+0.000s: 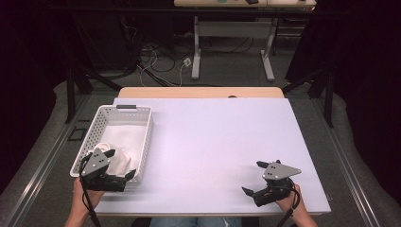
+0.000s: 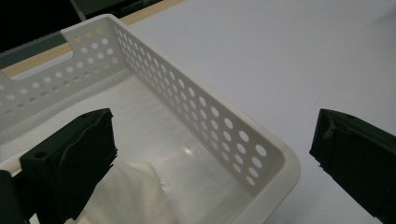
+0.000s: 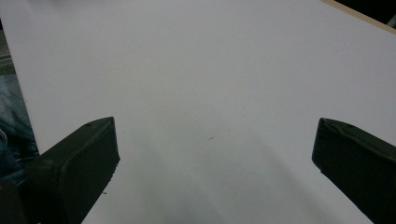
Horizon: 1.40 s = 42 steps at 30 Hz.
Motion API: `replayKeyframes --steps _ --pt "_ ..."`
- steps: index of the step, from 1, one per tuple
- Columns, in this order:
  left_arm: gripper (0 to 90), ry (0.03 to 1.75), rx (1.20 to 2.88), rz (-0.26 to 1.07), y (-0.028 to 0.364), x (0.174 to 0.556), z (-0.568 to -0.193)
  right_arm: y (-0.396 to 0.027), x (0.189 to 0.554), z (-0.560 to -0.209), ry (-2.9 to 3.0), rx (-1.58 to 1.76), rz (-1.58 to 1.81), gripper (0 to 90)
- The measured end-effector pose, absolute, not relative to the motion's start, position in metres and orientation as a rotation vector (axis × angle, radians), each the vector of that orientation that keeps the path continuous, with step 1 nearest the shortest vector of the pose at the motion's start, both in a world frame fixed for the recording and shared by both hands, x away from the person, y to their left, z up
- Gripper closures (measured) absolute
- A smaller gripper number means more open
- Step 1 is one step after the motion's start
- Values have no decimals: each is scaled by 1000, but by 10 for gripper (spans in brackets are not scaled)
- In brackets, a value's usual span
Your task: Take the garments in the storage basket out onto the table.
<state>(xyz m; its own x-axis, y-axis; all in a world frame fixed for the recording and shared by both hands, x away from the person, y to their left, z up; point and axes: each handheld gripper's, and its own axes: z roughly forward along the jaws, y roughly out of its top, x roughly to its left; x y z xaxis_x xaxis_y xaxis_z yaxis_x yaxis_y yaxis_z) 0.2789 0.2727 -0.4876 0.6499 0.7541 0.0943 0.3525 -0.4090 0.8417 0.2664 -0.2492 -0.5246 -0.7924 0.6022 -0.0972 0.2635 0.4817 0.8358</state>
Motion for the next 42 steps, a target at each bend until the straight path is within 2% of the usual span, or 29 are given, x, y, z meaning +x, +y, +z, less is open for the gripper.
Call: replayKeyframes --steps 17,21,42 --pt "0 960 2019 605 286 301 -480 -248 265 -524 2356 713 1220 3" --pt "0 977 2012 642 291 307 -477 -246 265 -524 2353 712 1218 3" --pt "0 1112 2119 582 312 336 -482 -246 266 -524 2372 702 1205 3"
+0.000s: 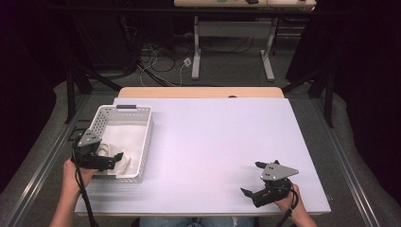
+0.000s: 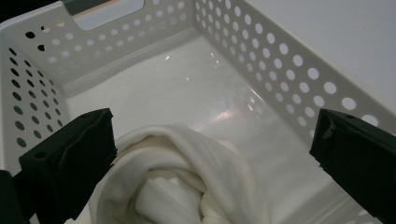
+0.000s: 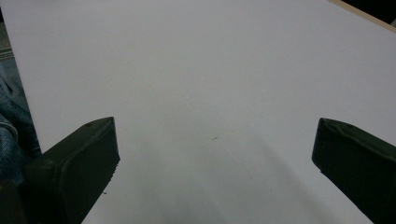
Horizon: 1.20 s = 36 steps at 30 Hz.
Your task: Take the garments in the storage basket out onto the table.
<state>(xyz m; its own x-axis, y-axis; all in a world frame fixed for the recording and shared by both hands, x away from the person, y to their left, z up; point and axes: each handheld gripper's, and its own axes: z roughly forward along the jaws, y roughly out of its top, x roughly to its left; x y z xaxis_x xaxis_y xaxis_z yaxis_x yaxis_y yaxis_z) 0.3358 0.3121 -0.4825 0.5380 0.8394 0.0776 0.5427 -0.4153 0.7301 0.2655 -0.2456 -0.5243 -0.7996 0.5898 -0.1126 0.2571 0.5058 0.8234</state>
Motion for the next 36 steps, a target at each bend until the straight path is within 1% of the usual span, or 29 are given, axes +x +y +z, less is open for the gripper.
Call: replayKeyframes --steps 3,11,21,27,36 --pt "0 1152 2127 558 317 338 -484 -246 265 -524 2375 700 1205 3" --pt "0 1207 2151 563 324 340 -486 -246 266 -524 2381 696 1211 4" --pt "0 1311 2232 460 325 346 -497 -246 266 -524 2386 696 1205 3" --pt "1 1350 2270 396 324 347 -497 -246 266 -525 2386 692 1209 4" --pt "13 1370 2342 371 323 347 -501 -246 265 -524 2385 690 1203 4"
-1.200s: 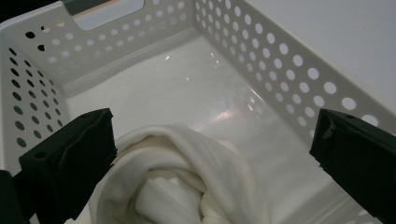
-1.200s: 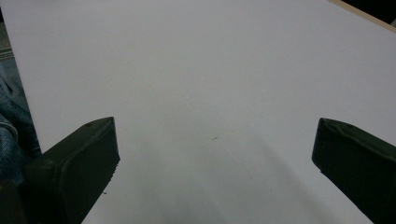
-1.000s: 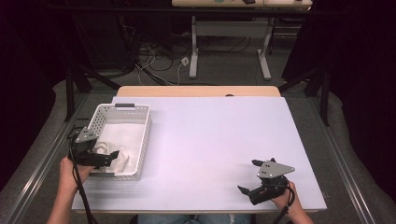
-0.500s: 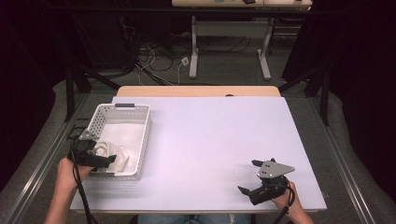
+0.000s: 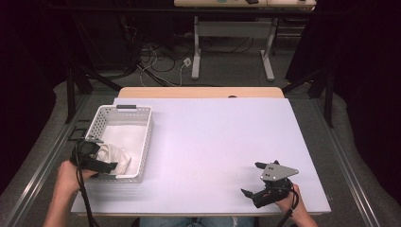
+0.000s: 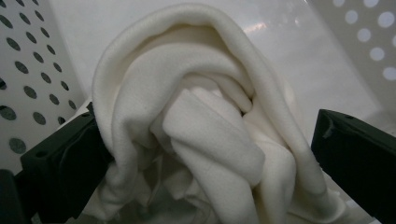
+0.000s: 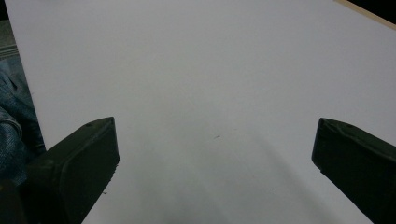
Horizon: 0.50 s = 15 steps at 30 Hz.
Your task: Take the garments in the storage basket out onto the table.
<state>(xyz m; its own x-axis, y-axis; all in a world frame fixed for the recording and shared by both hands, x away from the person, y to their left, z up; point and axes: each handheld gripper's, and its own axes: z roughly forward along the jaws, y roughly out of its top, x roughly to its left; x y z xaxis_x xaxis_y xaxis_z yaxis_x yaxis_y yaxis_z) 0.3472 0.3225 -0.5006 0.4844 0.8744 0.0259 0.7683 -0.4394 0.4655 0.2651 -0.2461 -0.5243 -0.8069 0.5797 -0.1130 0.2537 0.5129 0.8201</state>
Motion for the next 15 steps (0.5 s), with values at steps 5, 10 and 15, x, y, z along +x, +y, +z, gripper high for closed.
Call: replayKeyframes --steps 5,10,15 --pt "75 1398 2332 312 325 347 -503 -246 265 -524 2385 688 1200 4" --pt "91 1422 2298 237 330 347 -506 -246 265 -524 2386 687 1198 4" --pt "196 1413 2286 201 331 345 -505 -246 265 -524 2387 689 1197 4"
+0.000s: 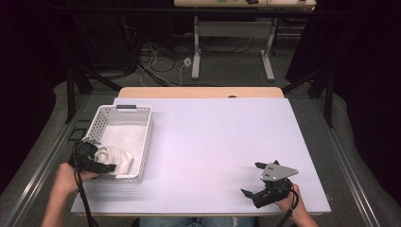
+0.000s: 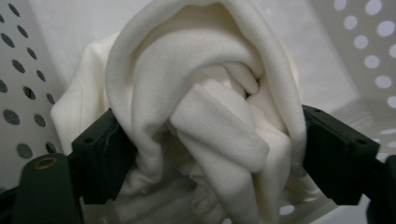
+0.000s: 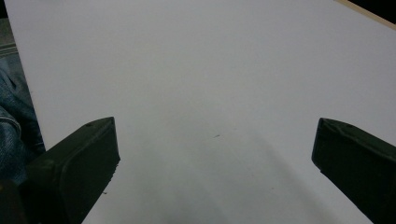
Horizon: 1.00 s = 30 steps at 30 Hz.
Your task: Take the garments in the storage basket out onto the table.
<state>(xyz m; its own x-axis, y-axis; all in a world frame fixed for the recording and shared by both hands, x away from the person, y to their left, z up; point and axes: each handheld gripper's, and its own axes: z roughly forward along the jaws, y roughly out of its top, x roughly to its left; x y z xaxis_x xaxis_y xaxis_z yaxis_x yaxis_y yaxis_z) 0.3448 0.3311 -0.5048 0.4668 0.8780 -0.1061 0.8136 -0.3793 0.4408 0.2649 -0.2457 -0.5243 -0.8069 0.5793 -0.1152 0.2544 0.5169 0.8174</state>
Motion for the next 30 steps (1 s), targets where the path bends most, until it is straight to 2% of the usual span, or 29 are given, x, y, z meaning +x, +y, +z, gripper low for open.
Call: replayKeyframes --steps 1,5,6,7,8,14,19,30 --pt "249 1408 2288 195 331 344 -504 -245 265 -524 2387 692 1198 4" --pt "319 1403 2275 190 330 342 -503 -246 265 -524 2389 686 1196 5" --pt "376 1400 2272 186 330 341 -503 -245 265 -524 2388 690 1200 5" --pt "376 1391 2276 182 330 341 -503 -245 265 -524 2388 690 1200 5" --pt "431 1376 2276 168 329 340 -502 -245 265 -525 2385 689 1203 5" --pt "554 1344 2278 185 326 337 -501 -245 265 -525 2382 689 1202 5" --pt "604 1322 2278 216 326 336 -499 -246 264 -524 2381 690 1200 5" --pt "611 1299 2233 291 325 330 -491 -246 265 -525 2379 693 1201 5"
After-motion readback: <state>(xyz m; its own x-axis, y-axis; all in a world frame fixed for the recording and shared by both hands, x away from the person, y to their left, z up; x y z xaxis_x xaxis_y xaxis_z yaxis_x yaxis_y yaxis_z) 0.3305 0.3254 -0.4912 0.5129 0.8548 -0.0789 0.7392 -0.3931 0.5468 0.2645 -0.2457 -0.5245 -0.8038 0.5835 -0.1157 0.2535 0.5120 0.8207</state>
